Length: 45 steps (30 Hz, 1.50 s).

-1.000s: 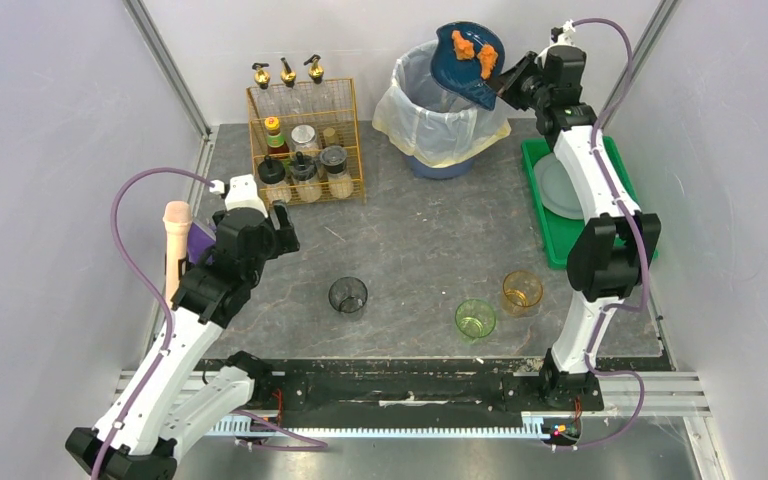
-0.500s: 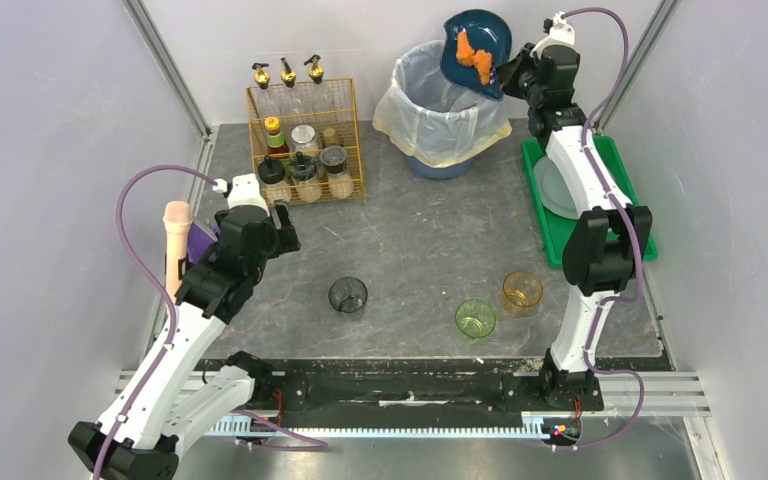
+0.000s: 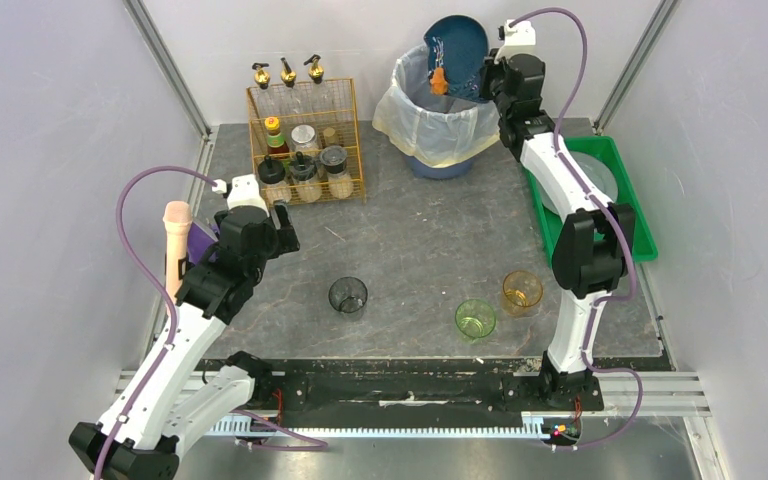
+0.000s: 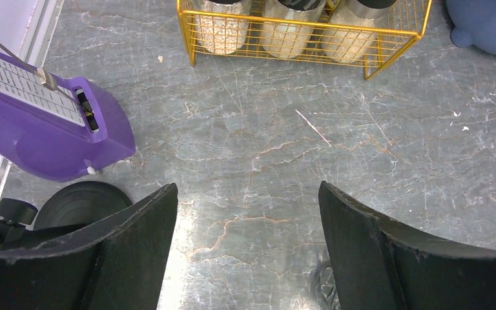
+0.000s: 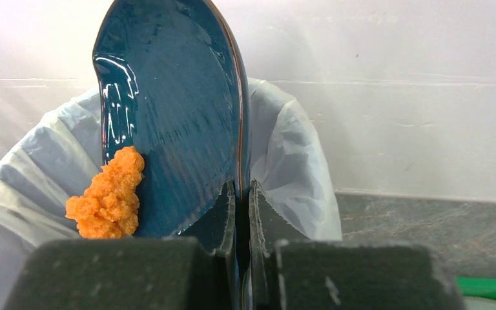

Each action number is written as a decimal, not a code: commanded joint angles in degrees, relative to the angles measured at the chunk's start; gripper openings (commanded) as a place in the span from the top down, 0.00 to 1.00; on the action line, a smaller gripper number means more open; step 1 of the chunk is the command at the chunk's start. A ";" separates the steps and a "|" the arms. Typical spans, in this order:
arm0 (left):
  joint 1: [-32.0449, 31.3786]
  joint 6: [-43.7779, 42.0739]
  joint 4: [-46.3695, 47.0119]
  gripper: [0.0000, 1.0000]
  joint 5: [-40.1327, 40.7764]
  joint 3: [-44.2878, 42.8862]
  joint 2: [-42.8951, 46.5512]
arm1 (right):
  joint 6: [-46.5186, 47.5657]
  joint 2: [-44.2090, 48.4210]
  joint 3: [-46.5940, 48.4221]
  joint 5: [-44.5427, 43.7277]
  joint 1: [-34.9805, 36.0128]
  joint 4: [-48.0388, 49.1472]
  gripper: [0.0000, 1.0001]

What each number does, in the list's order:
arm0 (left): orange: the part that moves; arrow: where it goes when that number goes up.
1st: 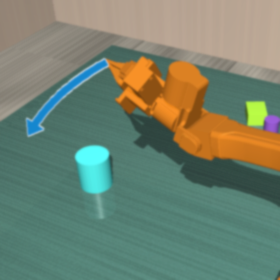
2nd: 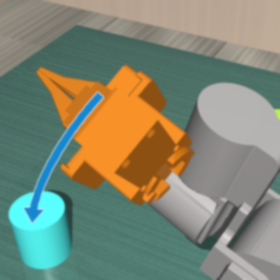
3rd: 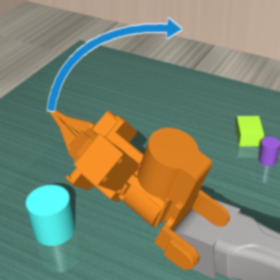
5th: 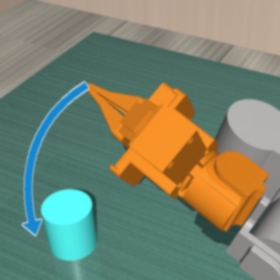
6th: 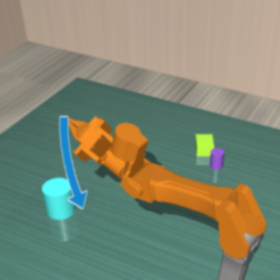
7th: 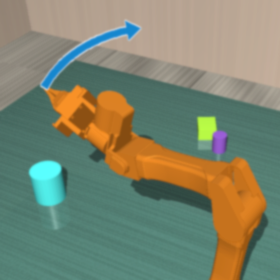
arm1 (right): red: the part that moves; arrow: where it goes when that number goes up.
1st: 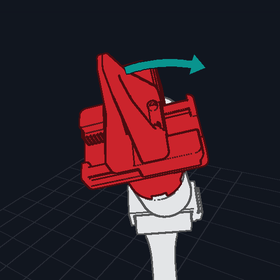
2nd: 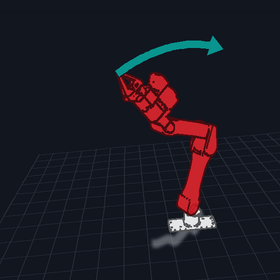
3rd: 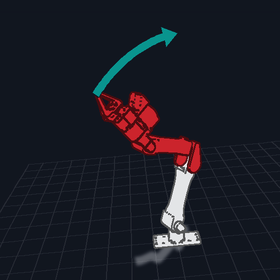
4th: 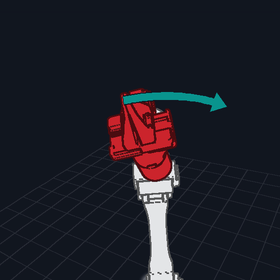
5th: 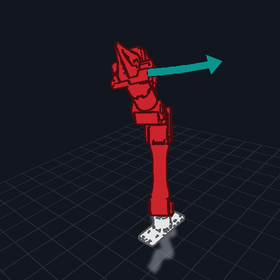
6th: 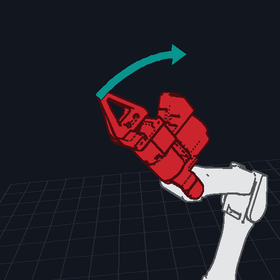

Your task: Clear the kitchen counter

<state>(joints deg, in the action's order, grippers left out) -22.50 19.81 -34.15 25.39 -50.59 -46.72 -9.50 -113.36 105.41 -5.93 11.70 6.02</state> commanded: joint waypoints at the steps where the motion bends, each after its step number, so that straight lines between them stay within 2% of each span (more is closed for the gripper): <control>1: 0.27 -1.23 2.13 0.15 0.72 0.14 1.18 | 4.71 5.48 1.32 -5.58 0.17 15.36 1.00; 8: 0.31 -1.10 2.16 0.15 0.63 0.29 2.22 | 18.53 9.68 -5.15 -6.55 3.50 24.38 1.00; 14: 0.41 -1.17 2.34 0.15 0.78 0.75 3.26 | 29.68 10.04 -6.74 -7.92 6.53 28.36 1.00; 21: 0.36 -1.02 2.41 0.15 0.63 0.84 3.49 | 32.48 13.82 -13.99 -14.48 6.99 38.08 1.00; 24: 0.44 -1.03 2.51 0.15 0.37 0.86 3.60 | 32.31 15.03 -14.27 -18.61 6.92 38.16 1.00; 28: 0.36 -1.02 2.47 0.15 0.28 0.84 4.20 | 28.36 17.69 -14.08 -21.54 5.72 32.91 1.00; 33: 0.43 -0.85 2.48 0.15 -0.07 1.09 5.32 | 15.72 22.87 -16.50 -22.86 0.93 23.70 1.00; 38: 0.38 -0.68 2.51 0.15 -0.41 1.28 6.52 | 0.42 30.63 -24.82 -20.83 -6.92 16.33 1.00; 45: 0.44 -0.53 2.60 0.15 -0.96 1.48 7.84 | -14.07 38.66 -36.09 -16.81 -18.25 7.62 1.00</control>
<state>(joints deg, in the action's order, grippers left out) -22.46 19.81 -33.95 24.93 -49.30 -39.81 -10.17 -79.48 72.14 -25.65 -2.55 12.86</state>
